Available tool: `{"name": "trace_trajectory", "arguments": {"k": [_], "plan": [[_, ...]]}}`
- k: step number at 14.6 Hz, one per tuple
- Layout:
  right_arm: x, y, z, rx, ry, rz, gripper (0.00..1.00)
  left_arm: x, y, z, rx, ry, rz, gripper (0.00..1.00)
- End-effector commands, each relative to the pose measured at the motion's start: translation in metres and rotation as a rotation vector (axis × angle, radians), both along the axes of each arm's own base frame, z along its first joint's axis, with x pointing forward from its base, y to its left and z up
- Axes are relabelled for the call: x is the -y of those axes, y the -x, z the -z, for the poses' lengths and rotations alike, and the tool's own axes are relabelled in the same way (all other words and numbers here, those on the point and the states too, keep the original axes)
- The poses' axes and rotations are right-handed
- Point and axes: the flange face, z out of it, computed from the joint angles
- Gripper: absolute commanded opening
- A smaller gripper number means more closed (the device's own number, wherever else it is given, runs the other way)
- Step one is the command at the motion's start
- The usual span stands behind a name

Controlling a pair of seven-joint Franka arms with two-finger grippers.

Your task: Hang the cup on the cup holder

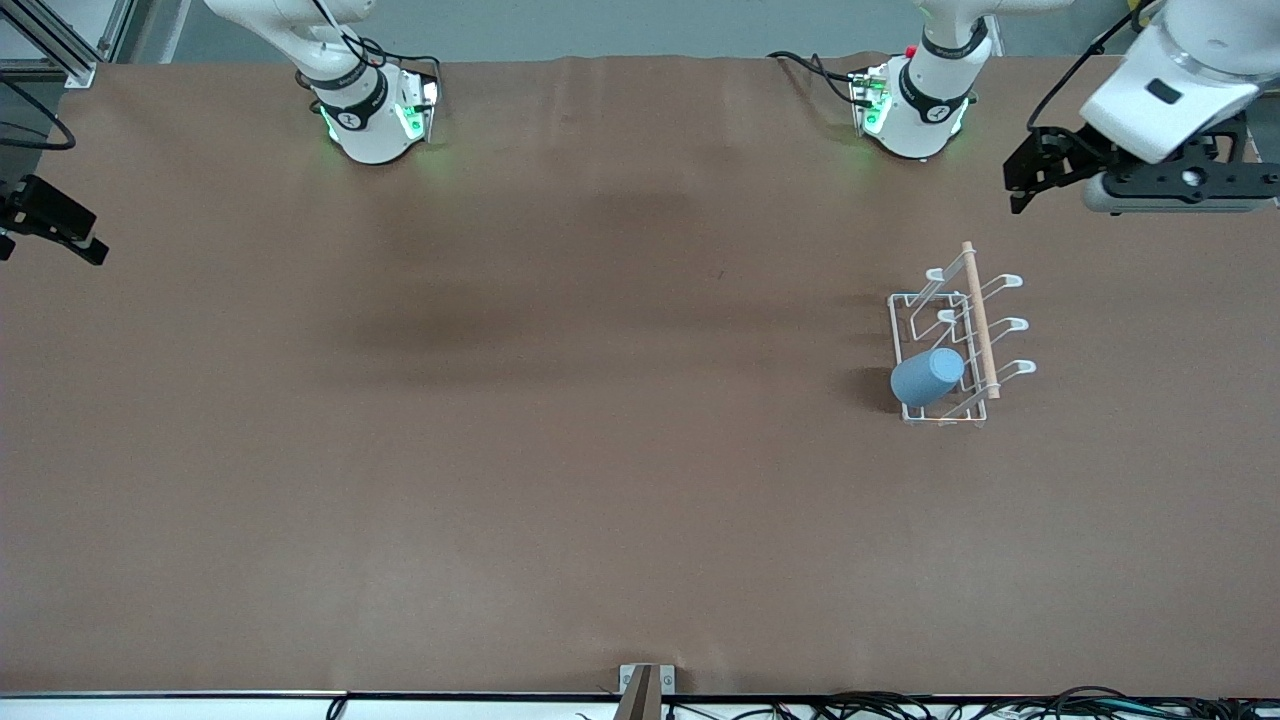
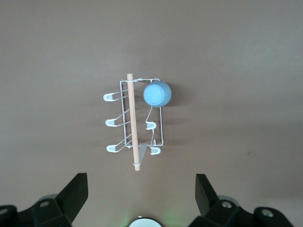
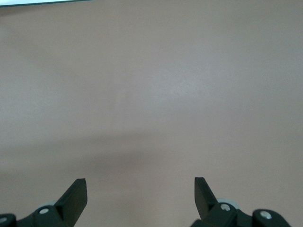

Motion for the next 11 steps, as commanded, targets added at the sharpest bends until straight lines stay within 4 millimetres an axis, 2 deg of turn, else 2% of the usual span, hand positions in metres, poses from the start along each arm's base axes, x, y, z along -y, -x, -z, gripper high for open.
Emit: {"name": "trace_trajectory", "arguments": {"k": [1,6,11], "plan": [[-0.001,-0.002,-0.001,0.002,0.01,0.003,1.0,-0.022,0.001,-0.001,0.008,0.035,-0.049,1.0],[0.0,-0.003,0.0,0.003,0.01,0.004,1.0,-0.025,-0.01,-0.004,0.014,0.031,-0.043,1.0],[0.0,-0.002,0.002,-0.004,0.01,0.001,1.0,-0.025,-0.011,-0.009,0.018,0.031,-0.043,1.0]]}}
